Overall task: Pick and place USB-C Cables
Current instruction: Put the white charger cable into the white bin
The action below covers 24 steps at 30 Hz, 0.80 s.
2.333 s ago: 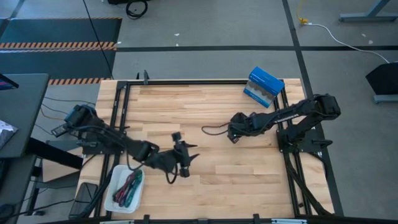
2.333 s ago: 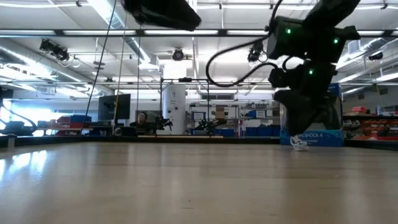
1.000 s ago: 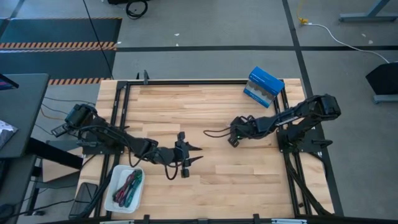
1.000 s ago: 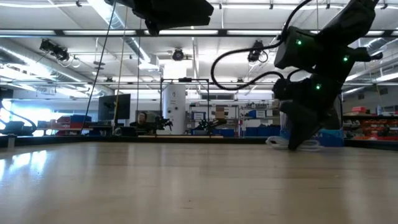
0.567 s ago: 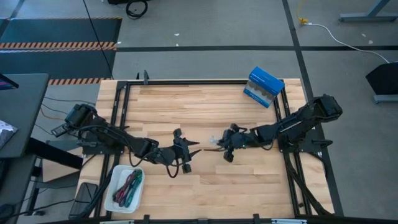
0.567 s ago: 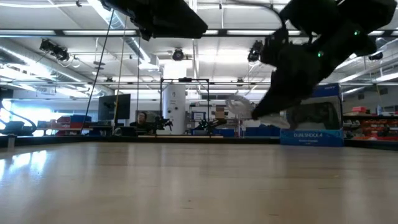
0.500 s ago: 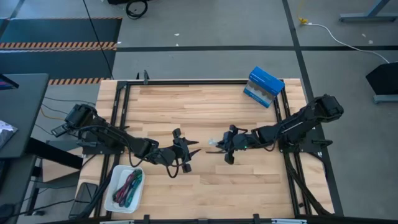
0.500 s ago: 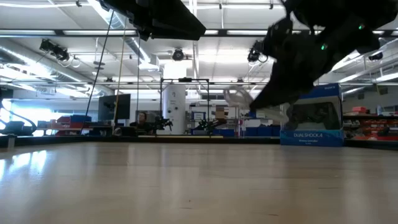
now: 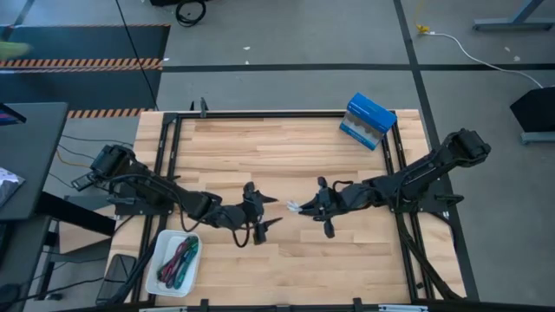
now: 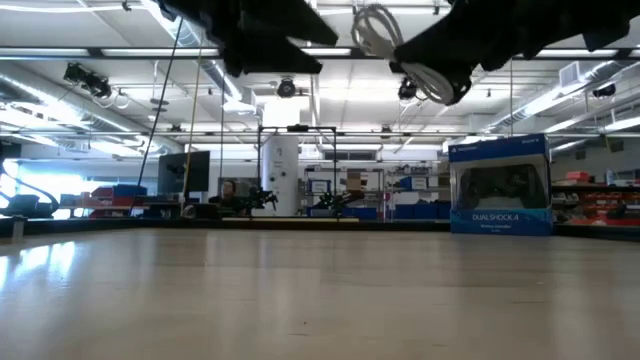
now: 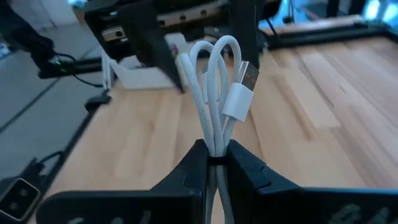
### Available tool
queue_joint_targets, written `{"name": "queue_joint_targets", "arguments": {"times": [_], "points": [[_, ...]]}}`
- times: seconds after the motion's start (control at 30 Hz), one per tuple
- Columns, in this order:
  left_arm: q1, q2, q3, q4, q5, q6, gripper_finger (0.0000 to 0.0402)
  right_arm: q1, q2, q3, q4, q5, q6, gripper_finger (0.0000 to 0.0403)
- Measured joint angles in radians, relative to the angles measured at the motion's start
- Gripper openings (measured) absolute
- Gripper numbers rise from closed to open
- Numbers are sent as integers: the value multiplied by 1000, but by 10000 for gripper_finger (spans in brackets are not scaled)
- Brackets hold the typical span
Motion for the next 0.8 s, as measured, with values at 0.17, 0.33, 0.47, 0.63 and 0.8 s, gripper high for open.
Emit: {"name": "queue_joint_targets", "arguments": {"times": [0.17,0.33,0.47,0.63,0.8], "points": [[10,0,0,123,77,54,308,1,0,0,65,-18,-40,39],[13,0,0,205,77,83,311,14,0,0,133,-20,-79,39],[17,0,0,217,75,87,311,14,0,1,134,-19,-81,39],[17,0,0,253,75,101,311,14,21,1,140,-32,-73,39],[17,7,0,259,114,100,311,13,47,1,168,-35,-70,39]]}}
